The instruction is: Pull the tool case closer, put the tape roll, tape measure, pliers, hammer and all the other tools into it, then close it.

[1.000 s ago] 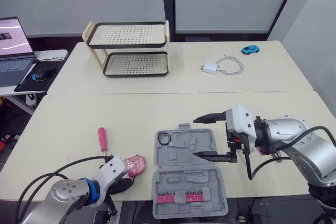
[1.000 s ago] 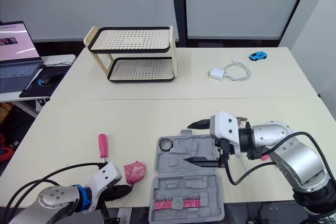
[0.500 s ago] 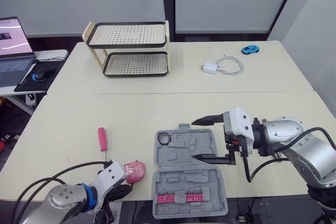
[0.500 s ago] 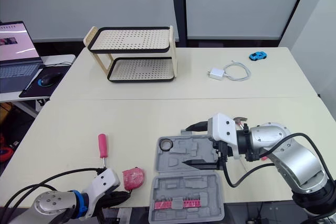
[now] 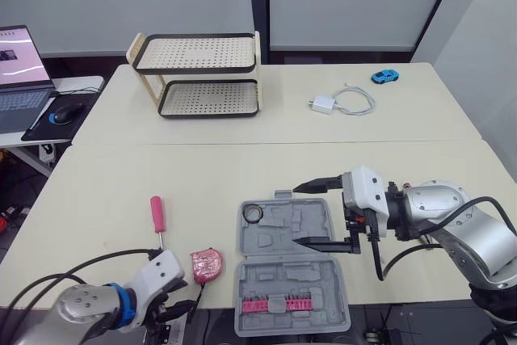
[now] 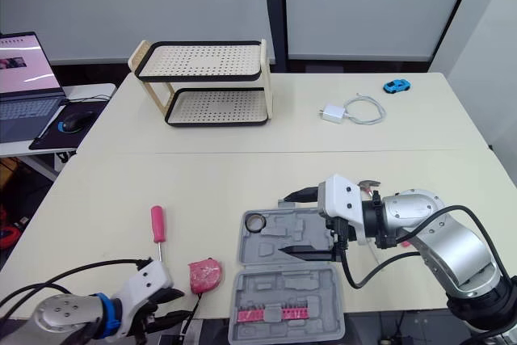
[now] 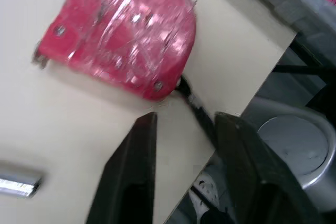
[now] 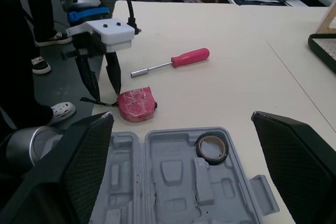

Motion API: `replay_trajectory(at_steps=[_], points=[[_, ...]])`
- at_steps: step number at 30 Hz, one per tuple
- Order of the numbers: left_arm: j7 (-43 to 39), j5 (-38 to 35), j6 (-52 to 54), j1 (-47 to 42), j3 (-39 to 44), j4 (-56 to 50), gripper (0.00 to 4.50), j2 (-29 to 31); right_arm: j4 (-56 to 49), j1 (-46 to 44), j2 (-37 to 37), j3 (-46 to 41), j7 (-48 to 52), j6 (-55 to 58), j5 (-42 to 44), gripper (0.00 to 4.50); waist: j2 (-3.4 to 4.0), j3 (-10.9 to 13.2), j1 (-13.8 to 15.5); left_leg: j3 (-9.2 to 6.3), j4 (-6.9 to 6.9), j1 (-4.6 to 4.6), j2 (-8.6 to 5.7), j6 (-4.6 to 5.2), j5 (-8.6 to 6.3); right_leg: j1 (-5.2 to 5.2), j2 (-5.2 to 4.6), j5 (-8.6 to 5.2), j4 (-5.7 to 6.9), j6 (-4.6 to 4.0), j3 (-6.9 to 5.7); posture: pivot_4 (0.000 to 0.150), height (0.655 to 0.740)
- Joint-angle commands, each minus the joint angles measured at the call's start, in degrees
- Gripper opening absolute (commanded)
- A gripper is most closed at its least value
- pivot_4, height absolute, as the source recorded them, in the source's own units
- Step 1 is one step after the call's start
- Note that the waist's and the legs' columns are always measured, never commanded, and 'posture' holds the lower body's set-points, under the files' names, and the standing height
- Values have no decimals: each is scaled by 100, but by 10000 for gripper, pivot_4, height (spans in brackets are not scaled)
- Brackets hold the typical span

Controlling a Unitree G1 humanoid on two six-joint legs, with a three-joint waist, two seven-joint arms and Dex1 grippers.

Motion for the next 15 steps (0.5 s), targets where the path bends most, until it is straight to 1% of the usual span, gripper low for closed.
replay_trajectory(at_steps=[1, 3, 5, 8, 11, 15], points=[[-562, -351, -43, 97, 648, -257, 33034, 325, 7, -58, 54, 0, 65, -202, -41, 45000, 0, 1, 4, 2, 0, 0, -1, 0, 0, 0, -1, 0, -1, 0, 0, 1500, 7400], [-842, -507, -60, 58, 971, -195, 38910, 479, 50, -88, 98, 21, 85, -240, -68, 45000, 2, 2, 3, 5, 0, -1, -1, 0, 0, 0, -1, 0, 0, 0, -4, 1500, 7400], [-1228, -650, -341, -49, 1299, -36, 44691, 598, 75, -105, 124, 32, 114, -272, -78, 45000, 2, 3, 3, 7, 0, -1, -1, 0, 0, 1, 0, 0, 0, -1, -5, 1500, 7400], [-1752, -793, -1034, -212, 1572, 315, 44691, 531, 104, -114, 127, 47, 191, -325, -88, 45000, 3, 4, 3, 9, 0, -2, -1, 0, 0, 1, -1, 0, -1, -1, -5, 1500, 7400], [-2109, -874, -1557, -370, 1561, 807, 44691, 382, 125, -117, 128, 29, 246, -329, -29, 45000, 5, 5, -5, 11, -1, -1, -1, 0, 0, 0, -1, 0, -3, -1, -3, 1500, 7400], [-2607, -573, -3549, -783, 1229, 2011, 44691, -192, 102, -139, 13, -87, 476, -246, 167, 45000, 4, 7, 0, 10, -4, -3, 0, 0, 0, 0, -1, 0, -6, -2, -5, 1500, 7400]])
